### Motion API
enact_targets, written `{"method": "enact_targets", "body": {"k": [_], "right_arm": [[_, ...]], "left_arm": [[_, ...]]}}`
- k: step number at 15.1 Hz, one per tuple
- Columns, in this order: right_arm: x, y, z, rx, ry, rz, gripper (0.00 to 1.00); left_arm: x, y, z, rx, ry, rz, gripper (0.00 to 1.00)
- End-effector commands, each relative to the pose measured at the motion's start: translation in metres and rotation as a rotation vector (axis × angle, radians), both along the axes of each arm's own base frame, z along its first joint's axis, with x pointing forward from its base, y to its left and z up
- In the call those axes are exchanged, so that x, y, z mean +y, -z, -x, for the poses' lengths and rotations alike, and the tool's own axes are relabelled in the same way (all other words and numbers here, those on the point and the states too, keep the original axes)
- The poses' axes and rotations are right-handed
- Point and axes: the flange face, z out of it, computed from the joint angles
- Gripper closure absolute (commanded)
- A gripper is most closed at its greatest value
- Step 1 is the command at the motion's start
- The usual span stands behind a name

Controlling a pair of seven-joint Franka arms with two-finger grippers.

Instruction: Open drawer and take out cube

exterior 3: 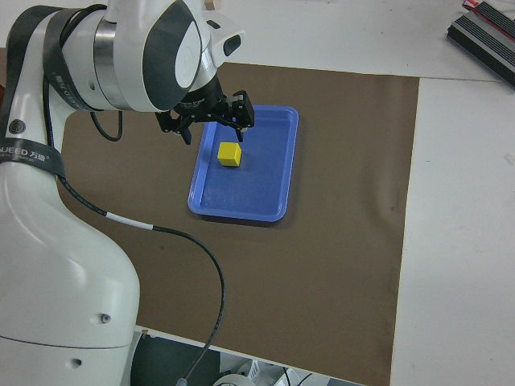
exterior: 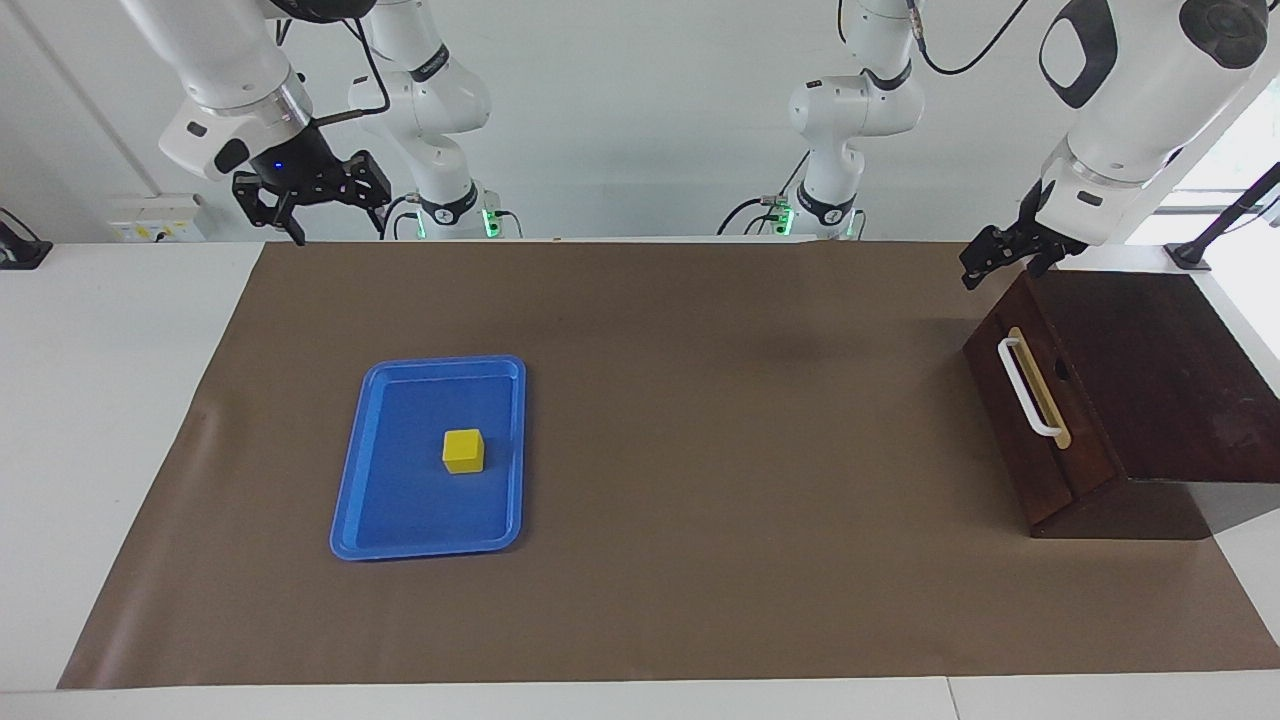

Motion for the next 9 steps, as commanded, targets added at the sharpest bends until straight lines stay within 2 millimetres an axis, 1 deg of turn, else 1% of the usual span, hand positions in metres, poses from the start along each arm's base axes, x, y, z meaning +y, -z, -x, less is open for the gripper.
{"method": "enact_targets", "body": {"k": [1, 3, 5, 7, 8, 9], "right_arm": [[-0.024, -0.002, 0.001, -0.012, 0.058, 0.04, 0.0], [-0.032, -0.002, 0.002, -0.016, 0.068, 0.092, 0.0], [-0.04, -0.004, 0.004, -0.013, 0.087, 0.087, 0.0], [-0.039, -0.004, 0.004, -0.005, 0.095, 0.077, 0.0], [-0.037, -0.004, 0.004, -0.001, 0.119, 0.04, 0.0], [-0.041, -0.003, 0.004, -0.005, 0.165, 0.017, 0.0]], "left_arm": [[0.002, -0.006, 0.001, -0.021, 0.006, 0.013, 0.0], [-0.001, -0.008, 0.002, -0.028, 0.015, 0.017, 0.0], [-0.005, -0.008, 0.001, -0.036, 0.021, 0.019, 0.0], [-0.007, -0.008, 0.001, -0.034, 0.022, 0.042, 0.0], [-0.005, -0.009, 0.001, -0.038, 0.014, 0.062, 0.0], [-0.005, -0.009, 0.001, -0.039, 0.011, 0.069, 0.0]]}}
